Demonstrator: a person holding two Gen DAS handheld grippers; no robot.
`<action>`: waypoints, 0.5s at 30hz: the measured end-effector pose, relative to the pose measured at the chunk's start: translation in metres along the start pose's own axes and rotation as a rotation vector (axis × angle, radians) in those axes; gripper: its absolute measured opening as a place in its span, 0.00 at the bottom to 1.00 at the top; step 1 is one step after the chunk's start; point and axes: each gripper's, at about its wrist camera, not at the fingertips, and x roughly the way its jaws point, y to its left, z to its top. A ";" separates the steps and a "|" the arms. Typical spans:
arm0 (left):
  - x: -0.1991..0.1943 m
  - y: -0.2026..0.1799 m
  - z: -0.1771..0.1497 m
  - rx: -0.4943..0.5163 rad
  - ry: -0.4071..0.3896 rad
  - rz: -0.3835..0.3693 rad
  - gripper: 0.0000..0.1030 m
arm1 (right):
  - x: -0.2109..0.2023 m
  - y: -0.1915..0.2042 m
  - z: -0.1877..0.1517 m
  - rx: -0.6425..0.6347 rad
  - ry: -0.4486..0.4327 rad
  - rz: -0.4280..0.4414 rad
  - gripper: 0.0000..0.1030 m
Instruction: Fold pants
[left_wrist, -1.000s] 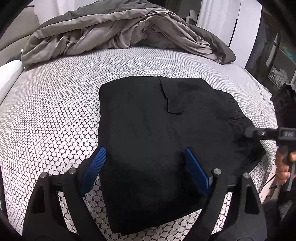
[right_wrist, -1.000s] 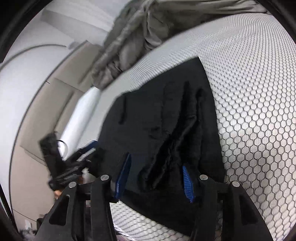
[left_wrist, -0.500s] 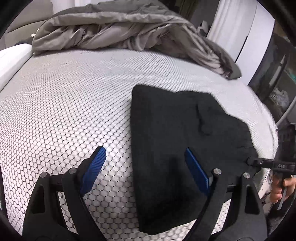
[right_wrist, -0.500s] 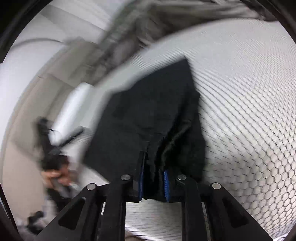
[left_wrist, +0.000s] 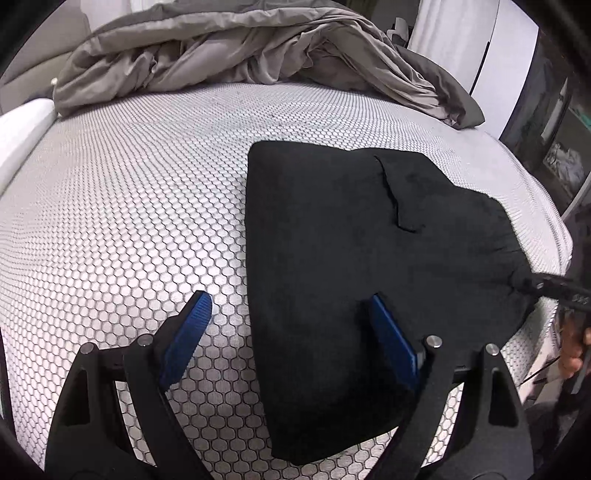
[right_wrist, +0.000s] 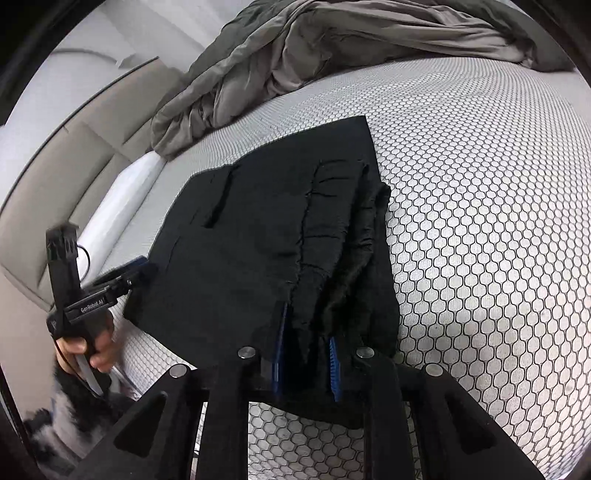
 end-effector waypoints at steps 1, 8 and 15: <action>-0.004 -0.002 -0.001 0.009 -0.020 0.009 0.83 | -0.006 0.002 0.000 -0.010 -0.019 0.000 0.19; -0.025 -0.040 -0.011 0.194 -0.075 -0.078 0.83 | -0.030 0.038 0.007 -0.160 -0.175 -0.183 0.24; -0.009 -0.053 -0.022 0.241 -0.010 -0.066 0.83 | -0.037 0.026 0.011 -0.137 -0.188 -0.178 0.33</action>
